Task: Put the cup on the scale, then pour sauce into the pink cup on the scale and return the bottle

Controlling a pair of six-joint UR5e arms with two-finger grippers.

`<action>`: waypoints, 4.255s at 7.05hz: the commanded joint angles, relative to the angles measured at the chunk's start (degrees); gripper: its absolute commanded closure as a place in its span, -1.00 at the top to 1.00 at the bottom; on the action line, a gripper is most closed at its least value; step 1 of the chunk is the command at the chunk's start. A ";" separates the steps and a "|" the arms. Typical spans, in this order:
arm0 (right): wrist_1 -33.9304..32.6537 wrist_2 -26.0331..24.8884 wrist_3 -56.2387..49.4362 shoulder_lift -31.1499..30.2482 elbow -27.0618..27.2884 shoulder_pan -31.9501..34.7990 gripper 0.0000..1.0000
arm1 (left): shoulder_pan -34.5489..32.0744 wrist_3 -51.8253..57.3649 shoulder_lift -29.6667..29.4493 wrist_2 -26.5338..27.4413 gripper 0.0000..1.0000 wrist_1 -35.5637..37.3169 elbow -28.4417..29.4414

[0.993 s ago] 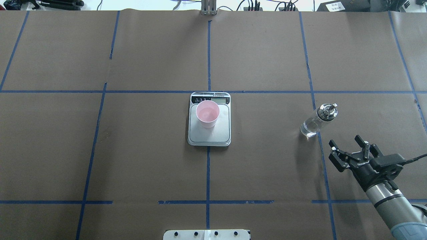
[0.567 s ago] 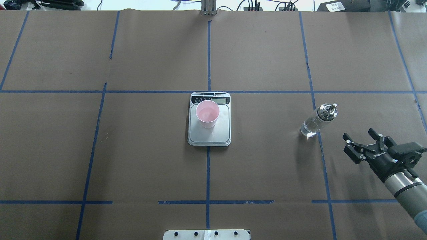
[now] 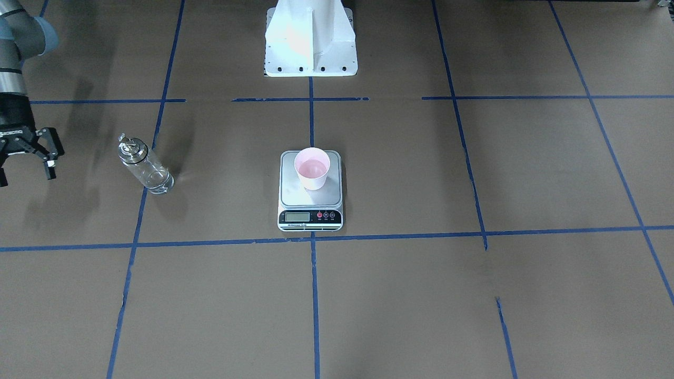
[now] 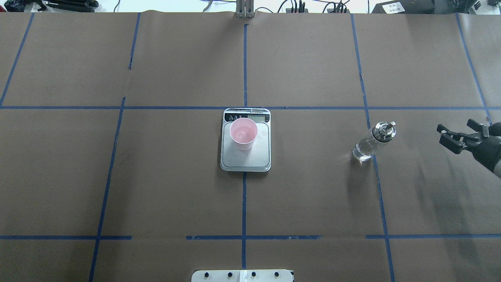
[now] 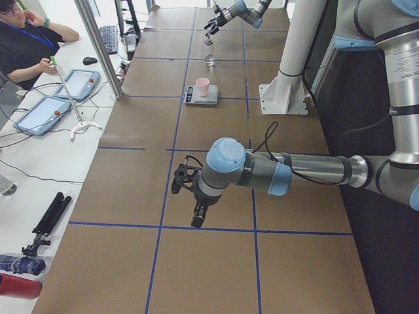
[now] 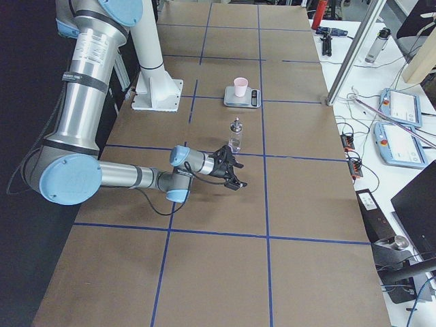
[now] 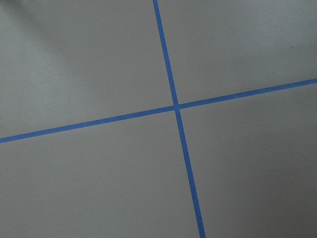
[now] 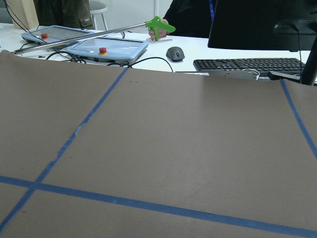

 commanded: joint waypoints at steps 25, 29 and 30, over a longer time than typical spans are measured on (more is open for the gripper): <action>-84.97 60.30 -55.05 7.22 10.07 50.12 1.00 | 0.19 -0.40 -0.07 -0.51 1.00 1.41 6.97; -84.79 60.39 -54.96 7.22 10.16 50.12 1.00 | 3.61 -0.31 -6.75 0.11 1.00 8.79 7.05; -84.79 60.39 -55.04 7.22 10.16 50.12 1.00 | 3.62 -0.31 -6.75 0.11 1.00 8.79 6.88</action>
